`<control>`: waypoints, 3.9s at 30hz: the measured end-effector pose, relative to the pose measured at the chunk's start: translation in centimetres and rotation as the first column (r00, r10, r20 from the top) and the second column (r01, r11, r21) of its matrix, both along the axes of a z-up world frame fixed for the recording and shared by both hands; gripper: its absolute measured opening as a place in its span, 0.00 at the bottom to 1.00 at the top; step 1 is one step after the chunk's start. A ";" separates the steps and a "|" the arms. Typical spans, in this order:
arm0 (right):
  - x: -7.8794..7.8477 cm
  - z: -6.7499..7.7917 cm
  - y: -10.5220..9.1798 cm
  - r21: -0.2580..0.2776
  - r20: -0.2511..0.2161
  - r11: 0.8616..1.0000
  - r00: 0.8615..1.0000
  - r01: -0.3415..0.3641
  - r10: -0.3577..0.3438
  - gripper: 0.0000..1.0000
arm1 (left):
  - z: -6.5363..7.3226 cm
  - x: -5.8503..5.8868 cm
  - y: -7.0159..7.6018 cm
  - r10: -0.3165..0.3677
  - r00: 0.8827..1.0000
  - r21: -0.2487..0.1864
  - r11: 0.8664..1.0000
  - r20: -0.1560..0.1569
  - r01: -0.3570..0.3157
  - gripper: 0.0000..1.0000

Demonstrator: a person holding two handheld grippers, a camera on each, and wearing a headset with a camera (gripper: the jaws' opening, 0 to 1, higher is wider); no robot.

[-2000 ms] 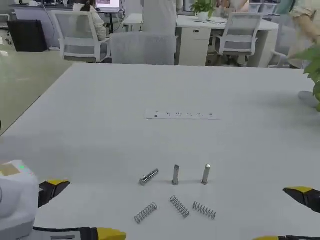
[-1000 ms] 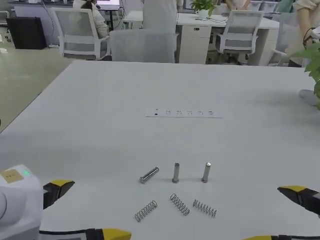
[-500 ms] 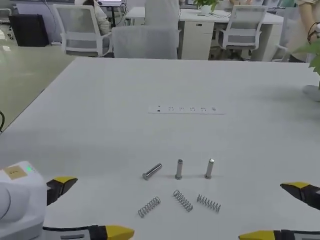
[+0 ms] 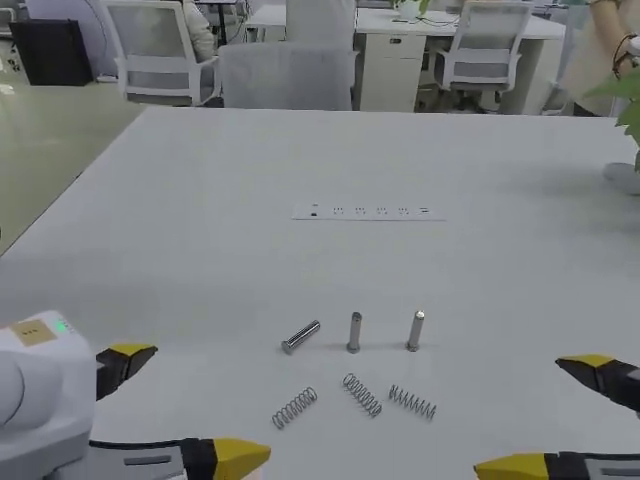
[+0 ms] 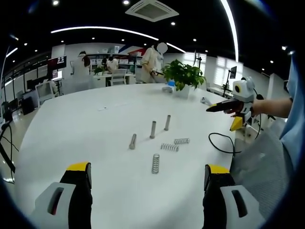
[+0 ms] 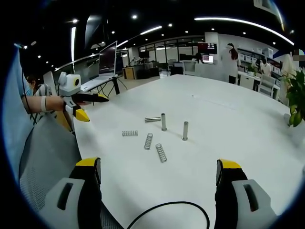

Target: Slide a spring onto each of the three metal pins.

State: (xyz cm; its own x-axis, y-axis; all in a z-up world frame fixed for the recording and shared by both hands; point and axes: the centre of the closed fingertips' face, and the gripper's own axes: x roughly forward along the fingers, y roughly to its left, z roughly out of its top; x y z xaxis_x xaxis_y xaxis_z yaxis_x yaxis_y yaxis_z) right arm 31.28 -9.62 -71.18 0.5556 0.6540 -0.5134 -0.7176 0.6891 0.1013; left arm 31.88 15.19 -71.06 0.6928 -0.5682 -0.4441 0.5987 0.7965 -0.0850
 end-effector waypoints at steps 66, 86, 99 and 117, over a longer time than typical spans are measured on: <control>3.5 -2.4 1.5 -0.062 -0.006 0.993 0.995 -0.098 0.097 1.00 | -3.1 3.2 -1.9 -0.165 0.986 0.048 0.985 -0.032 0.167 0.94; 4.5 -2.8 1.8 -0.067 0.000 0.992 0.994 -0.108 0.108 1.00 | -4.1 5.8 -3.4 -0.193 0.978 0.037 0.980 -0.082 0.197 0.92; 4.3 -3.1 2.0 -0.041 -0.004 0.994 0.995 -0.101 0.101 1.00 | -4.4 7.4 -4.0 -0.241 0.960 0.096 0.962 -0.141 0.255 0.87; 3.9 -3.7 1.5 -0.015 -0.013 0.997 0.997 -0.076 0.076 1.00 | -4.1 10.1 -5.3 -0.263 0.947 0.164 0.942 -0.184 0.294 0.79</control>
